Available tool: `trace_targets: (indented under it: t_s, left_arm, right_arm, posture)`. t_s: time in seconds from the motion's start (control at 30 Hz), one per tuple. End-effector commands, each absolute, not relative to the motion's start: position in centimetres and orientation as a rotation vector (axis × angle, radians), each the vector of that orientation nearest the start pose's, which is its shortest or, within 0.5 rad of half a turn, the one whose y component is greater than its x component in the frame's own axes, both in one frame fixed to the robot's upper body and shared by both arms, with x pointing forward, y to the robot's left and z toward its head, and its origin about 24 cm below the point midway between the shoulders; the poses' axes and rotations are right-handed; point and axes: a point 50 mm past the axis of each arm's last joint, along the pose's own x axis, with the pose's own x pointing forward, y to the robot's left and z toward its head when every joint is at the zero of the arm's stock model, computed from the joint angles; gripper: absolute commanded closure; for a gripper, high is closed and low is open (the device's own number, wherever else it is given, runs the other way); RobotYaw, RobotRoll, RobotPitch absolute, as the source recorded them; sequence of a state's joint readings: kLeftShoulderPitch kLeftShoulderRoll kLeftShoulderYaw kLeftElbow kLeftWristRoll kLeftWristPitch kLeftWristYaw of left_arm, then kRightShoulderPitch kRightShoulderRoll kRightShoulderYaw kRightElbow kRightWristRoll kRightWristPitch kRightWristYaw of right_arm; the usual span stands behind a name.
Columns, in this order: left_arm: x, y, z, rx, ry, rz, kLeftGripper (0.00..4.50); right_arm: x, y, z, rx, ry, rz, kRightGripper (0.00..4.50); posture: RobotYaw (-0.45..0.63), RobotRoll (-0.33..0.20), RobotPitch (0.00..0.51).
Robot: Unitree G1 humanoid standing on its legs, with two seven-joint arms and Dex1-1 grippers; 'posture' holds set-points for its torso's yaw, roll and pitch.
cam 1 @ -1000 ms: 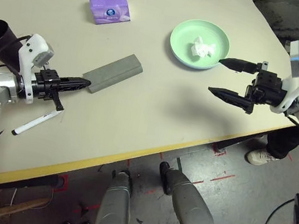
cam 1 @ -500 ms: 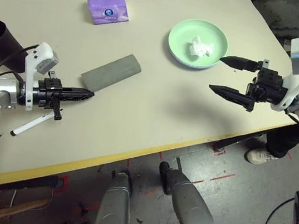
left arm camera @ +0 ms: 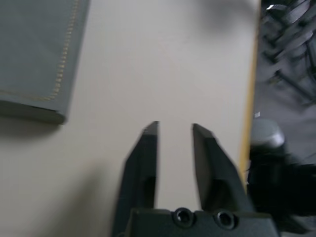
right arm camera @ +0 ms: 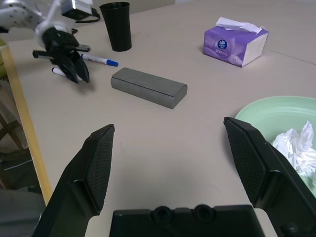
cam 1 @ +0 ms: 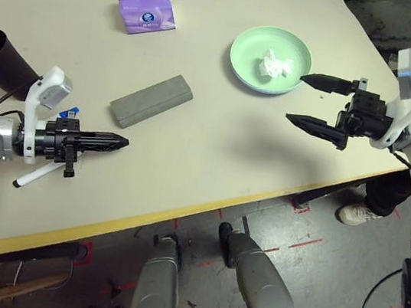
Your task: Organize and tidy the items on the table.
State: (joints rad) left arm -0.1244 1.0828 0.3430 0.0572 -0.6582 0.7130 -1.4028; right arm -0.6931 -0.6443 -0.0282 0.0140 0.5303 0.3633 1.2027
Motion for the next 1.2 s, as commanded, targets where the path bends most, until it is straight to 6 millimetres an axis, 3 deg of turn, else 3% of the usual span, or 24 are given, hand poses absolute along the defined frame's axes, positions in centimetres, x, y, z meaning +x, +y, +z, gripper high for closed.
trace_targets:
  t_s: [0.03,0.2,0.23,0.57,0.73,0.87,1.07,1.2]
  left_arm:
    - [21.0,32.4,19.1,-0.082,0.465,-1.006,1.83]
    - [19.2,33.6,20.5,-0.146,0.440,-0.959,0.16]
    - [18.8,33.8,20.8,-0.121,0.428,-0.936,0.03]
    - [17.6,34.7,26.5,0.233,0.518,-0.815,0.03]
    - [18.1,34.7,29.4,0.391,0.614,-0.803,0.03]
    - [18.7,34.2,30.2,0.499,0.691,-0.816,0.03]
    - [19.8,32.3,31.4,0.643,0.764,-0.840,0.03]
    - [20.3,32.3,31.0,0.788,0.909,-0.819,0.03]
  right_arm:
    - [30.0,-17.6,23.2,-0.292,-0.183,1.312,0.00]
    - [30.3,-17.4,22.7,-0.286,-0.166,1.335,0.00]
    - [30.4,-17.4,22.6,-0.281,-0.163,1.341,0.00]
    - [31.0,-15.7,21.6,-0.283,-0.168,1.433,0.00]
    - [29.2,-14.1,20.2,-0.309,-0.144,1.669,0.00]
    - [28.3,-13.2,19.4,-0.316,-0.143,1.782,0.00]
    - [28.8,-12.4,19.4,-0.314,-0.160,1.784,0.00]
    - [28.9,-11.7,19.3,-0.304,-0.173,1.782,0.00]
  posture:
    - [-0.22,0.000,0.283]
    - [-0.18,0.000,0.289]
    - [-0.17,0.000,0.290]
    - [-0.10,0.000,0.290]
    - [-0.11,0.000,0.291]
    - [-0.10,0.000,0.295]
    - [-0.10,0.000,0.303]
    - [-0.12,0.000,0.315]
